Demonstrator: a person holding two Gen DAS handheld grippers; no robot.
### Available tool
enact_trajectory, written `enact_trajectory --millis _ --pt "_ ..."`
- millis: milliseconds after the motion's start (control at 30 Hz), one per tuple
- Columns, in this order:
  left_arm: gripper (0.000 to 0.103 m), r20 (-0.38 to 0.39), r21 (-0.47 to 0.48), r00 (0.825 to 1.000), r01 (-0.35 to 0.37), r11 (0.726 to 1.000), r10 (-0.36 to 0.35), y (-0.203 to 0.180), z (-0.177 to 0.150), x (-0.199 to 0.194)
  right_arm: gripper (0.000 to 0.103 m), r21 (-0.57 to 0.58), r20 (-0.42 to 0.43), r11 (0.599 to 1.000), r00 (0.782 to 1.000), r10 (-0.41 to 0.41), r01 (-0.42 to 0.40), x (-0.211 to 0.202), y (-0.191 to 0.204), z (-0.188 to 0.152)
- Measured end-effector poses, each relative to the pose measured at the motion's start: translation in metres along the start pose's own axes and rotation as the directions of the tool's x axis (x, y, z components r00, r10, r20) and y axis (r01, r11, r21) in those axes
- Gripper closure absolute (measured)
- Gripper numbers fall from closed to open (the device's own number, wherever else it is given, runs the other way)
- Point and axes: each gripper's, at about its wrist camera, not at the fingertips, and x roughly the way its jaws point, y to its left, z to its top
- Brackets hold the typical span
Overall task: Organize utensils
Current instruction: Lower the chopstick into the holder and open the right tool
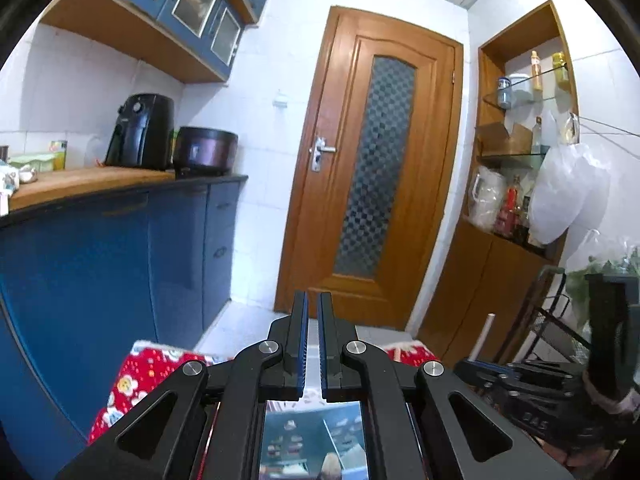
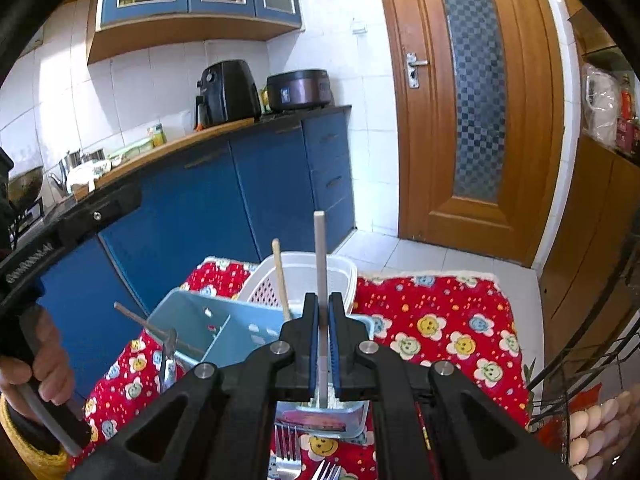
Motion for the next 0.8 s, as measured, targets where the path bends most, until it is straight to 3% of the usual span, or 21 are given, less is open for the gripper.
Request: enact_trajectory --millis 167,300,333,500,633,800 --pt "0.098 -0.048 -0.015 0.999 0.021 1.000 -0.021 0.002 -0.010 -0.005 0.094 -0.010 -0.017 1.000 1.000 0.012 -0.012 0.003 0.005 -0.007" --pt "0.096 -0.095 -0.031 0.995 0.025 0.999 -0.028 0.004 -0.019 -0.007 0.070 0.008 0.001 0.999 0.999 0.036 -0.036 -0.002 0.004 -0.010" --pt "0.095 -0.105 -0.036 0.994 0.029 0.999 -0.033 0.005 -0.021 -0.007 0.068 0.014 0.007 0.999 0.999 0.040 -0.040 -0.004 0.003 -0.010" --pt "0.086 -0.145 -0.042 0.989 0.035 0.999 -0.041 0.007 -0.033 -0.016 0.066 0.068 0.044 0.997 0.998 0.042 -0.045 -0.021 -0.006 -0.012" --pt "0.070 -0.151 -0.030 0.988 0.039 0.999 -0.043 0.005 -0.039 -0.026 0.063 0.098 0.066 0.994 0.997 0.035 -0.041 -0.038 -0.013 -0.019" --pt "0.067 -0.165 0.001 0.985 0.048 0.999 -0.047 -0.003 -0.047 -0.038 0.063 0.110 0.051 0.994 0.999 0.010 -0.015 -0.055 -0.019 -0.033"
